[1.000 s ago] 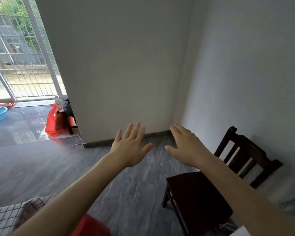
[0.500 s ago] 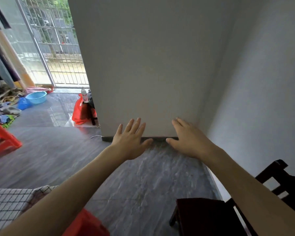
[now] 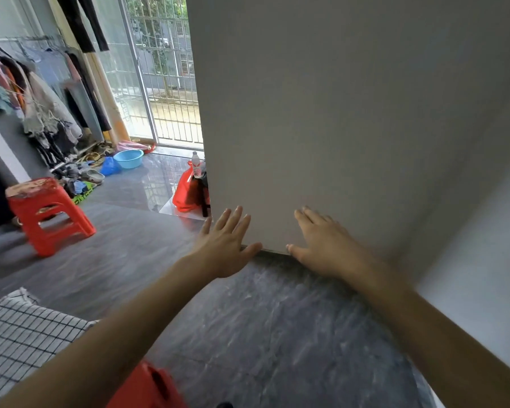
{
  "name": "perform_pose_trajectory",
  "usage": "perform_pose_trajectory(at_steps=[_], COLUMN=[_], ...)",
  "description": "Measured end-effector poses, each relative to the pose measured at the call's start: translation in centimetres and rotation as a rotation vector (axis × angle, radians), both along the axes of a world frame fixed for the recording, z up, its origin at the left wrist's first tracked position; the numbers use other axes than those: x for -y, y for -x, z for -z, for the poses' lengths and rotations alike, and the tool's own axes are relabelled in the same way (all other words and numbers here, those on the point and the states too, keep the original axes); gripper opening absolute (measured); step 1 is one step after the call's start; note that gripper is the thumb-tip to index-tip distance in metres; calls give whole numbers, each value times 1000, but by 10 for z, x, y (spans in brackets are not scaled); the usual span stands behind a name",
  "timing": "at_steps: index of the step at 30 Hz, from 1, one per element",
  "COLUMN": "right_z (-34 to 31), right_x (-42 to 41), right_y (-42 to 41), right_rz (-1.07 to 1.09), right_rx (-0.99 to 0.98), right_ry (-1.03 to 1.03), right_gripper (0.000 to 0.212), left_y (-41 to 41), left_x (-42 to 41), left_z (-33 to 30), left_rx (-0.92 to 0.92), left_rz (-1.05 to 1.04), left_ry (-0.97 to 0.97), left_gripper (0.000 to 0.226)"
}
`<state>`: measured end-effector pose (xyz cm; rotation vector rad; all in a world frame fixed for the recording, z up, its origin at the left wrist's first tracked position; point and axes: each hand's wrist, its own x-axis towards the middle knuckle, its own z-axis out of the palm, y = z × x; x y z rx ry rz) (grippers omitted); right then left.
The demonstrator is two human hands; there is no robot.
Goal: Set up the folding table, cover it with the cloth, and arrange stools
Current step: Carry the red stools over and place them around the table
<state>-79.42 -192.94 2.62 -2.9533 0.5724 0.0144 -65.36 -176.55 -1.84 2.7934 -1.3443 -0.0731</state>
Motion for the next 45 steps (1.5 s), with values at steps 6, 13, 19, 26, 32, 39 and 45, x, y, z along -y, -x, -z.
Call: perform_pose_trajectory(at_steps=[6, 13, 19, 26, 32, 39, 45], right_z=[-7, -16, -15, 2, -4, -6, 5], right_x=[29, 61, 92, 132, 188, 254, 256], right_y=[-106, -215, -274, -346, -421, -505, -568], right_rz=[-30, -42, -48, -133, -233, -420, -581], right_rx=[22, 8, -35, -77, -28, 25, 60], right_ry=[7, 17, 31, -11, -28, -31, -98], right_gripper=[83, 81, 81, 79, 79, 81, 84], left_y=[-104, -217, -269, -322, -374, -418, -444], left_x=[27, 64, 91, 124, 170, 216, 208], left_z=[-1, -15, -11, -5, -14, -18, -7], left_rx=[36, 54, 46, 39, 84, 61, 15], left_rz=[-52, -45, -35, -113, -231, -399, -566], left_ry=[-11, 40, 92, 110, 119, 80, 11], left_gripper=[77, 76, 77, 79, 79, 79, 79])
